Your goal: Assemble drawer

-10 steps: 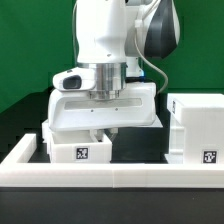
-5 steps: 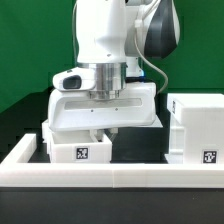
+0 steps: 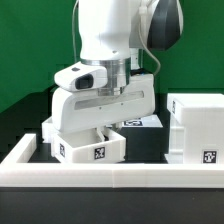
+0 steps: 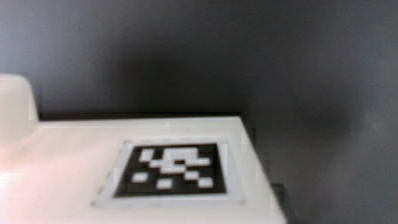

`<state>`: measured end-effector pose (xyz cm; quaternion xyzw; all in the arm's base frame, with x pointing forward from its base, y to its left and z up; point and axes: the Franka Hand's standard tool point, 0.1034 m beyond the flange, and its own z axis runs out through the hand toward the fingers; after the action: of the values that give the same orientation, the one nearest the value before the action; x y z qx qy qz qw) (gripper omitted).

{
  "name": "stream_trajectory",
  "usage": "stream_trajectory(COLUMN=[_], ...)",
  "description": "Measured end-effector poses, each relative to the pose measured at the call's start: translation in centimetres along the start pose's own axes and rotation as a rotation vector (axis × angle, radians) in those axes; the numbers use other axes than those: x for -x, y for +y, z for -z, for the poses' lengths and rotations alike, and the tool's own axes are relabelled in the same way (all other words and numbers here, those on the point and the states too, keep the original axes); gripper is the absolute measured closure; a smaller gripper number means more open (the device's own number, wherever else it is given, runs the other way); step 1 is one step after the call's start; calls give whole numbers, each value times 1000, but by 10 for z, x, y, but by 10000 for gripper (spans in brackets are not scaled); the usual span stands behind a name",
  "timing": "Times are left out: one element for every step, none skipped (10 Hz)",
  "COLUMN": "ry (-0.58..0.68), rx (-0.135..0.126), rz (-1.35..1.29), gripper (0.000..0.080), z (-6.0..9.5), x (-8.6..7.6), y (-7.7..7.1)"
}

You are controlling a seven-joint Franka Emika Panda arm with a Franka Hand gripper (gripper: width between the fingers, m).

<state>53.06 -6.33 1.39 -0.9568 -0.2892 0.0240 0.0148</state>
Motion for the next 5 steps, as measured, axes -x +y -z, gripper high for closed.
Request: stream_trajectory(ry=[-2, -2, -2, 6, -3], rx=[0, 0, 6, 27, 25], rz=[67, 110, 205, 307, 370], gripper=[758, 758, 758, 758, 758], z=[-1, -1, -1, -2, -4], x=[1, 1, 2, 1, 3], y=[0, 1, 1, -2, -7])
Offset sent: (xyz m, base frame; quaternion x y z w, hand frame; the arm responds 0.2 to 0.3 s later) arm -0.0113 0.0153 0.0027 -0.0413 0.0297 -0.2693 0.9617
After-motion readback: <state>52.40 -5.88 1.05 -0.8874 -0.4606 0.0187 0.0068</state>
